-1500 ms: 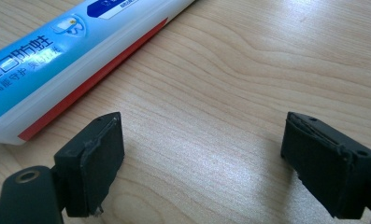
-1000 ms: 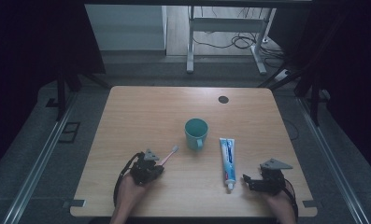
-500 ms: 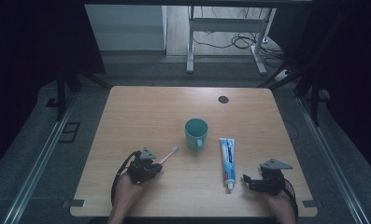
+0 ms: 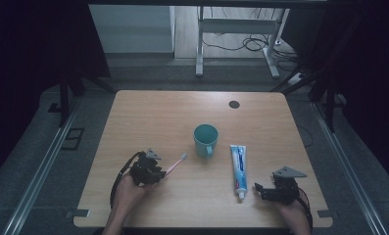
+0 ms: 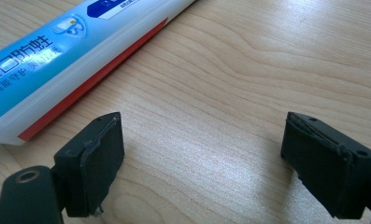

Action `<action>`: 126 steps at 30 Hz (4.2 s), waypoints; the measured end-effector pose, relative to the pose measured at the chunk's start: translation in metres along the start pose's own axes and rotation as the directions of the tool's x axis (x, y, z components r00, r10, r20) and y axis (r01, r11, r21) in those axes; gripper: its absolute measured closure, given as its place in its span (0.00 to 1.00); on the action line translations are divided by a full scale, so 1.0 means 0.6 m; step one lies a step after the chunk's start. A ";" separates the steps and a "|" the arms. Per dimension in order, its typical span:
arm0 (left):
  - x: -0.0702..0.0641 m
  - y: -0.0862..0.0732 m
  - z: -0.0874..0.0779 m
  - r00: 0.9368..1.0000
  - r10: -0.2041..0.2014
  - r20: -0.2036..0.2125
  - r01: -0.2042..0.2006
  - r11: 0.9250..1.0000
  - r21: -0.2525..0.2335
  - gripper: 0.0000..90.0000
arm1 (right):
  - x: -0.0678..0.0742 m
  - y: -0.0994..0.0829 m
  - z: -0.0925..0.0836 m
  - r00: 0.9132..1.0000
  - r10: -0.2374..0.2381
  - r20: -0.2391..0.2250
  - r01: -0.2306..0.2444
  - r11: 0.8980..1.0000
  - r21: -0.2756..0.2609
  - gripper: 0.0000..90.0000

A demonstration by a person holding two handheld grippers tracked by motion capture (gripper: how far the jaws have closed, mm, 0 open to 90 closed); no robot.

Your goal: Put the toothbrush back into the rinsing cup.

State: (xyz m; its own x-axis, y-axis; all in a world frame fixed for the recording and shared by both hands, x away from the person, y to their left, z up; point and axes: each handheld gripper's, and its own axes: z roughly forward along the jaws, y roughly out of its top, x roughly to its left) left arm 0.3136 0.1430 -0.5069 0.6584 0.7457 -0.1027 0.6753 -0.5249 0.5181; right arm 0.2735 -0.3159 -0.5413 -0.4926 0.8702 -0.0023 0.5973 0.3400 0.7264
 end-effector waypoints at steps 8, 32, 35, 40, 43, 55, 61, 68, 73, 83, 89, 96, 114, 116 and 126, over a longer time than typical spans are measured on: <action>-0.003 0.025 0.004 0.999 0.031 -0.007 -0.030 0.996 0.085 0.73 | 0.000 0.000 0.000 1.000 0.003 0.000 -0.003 1.000 0.002 0.14; -0.013 0.106 0.046 0.997 0.077 -0.007 -0.068 0.909 0.411 0.73 | 0.000 0.000 0.000 1.000 0.001 0.000 -0.001 1.000 0.001 0.14; -0.014 0.112 0.052 0.996 0.091 -0.011 -0.077 0.895 0.440 0.74 | 0.000 0.000 0.000 1.000 0.002 0.000 -0.002 1.000 0.001 0.14; -0.015 0.118 0.061 0.996 0.089 -0.017 -0.071 0.880 0.469 0.78 | 0.000 0.000 0.000 1.000 0.001 0.000 -0.001 1.000 0.001 0.14; -0.015 0.122 0.063 0.996 0.088 -0.017 -0.069 0.873 0.482 0.82 | 0.000 0.000 0.000 1.000 0.002 0.000 -0.002 1.000 0.001 0.14; -0.012 0.126 0.065 0.997 0.069 -0.018 -0.051 0.870 0.491 0.88 | 0.000 0.000 0.000 1.000 0.002 0.000 -0.002 1.000 0.001 0.14; -0.002 0.122 0.057 0.999 0.040 0.002 -0.036 0.889 0.456 0.88 | 0.000 0.000 0.000 1.000 0.002 0.000 -0.002 1.000 0.001 0.14; 0.003 0.123 0.038 0.999 0.028 0.019 -0.033 0.914 0.404 0.88 | 0.000 0.000 0.000 1.000 0.002 0.000 -0.002 1.000 0.001 0.14; 0.008 0.121 0.029 1.000 0.016 0.024 -0.024 0.925 0.378 0.88 | 0.000 0.000 0.000 1.000 0.002 0.000 -0.002 1.000 0.001 0.14; 0.019 0.118 0.006 1.000 0.008 0.024 -0.015 0.948 0.318 0.88 | 0.000 0.000 0.000 1.000 0.002 0.000 -0.002 1.000 0.001 0.14; 0.024 0.119 -0.010 1.000 0.004 0.019 -0.009 0.962 0.273 0.88 | 0.000 0.000 0.000 1.000 0.002 0.000 -0.002 1.000 0.001 0.14; 0.029 0.121 -0.024 1.000 -0.001 0.018 -0.003 0.974 0.227 0.88 | 0.000 0.000 0.000 1.000 0.001 0.000 -0.001 1.000 0.001 0.14; 0.031 0.140 -0.061 1.000 0.024 -0.005 -0.023 0.998 0.052 0.88 | 0.000 0.000 0.000 1.000 0.003 0.000 -0.003 1.000 0.000 0.14; 0.030 0.143 -0.065 1.000 0.023 -0.005 -0.023 0.999 0.032 0.88 | 0.000 0.000 0.000 1.000 0.002 0.000 -0.002 1.000 0.000 0.14; 0.027 0.156 -0.074 0.999 0.036 0.007 -0.035 0.998 -0.052 0.88 | 0.000 0.000 0.000 1.000 0.001 0.000 -0.001 1.000 0.000 0.14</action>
State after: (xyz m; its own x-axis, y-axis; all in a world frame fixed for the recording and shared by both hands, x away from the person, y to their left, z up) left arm 0.3726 0.1241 -0.4221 0.6845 0.7234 -0.0902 0.6335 -0.5290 0.5647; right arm 0.2737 -0.3157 -0.5413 -0.4920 0.8706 -0.0013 0.5978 0.3389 0.7265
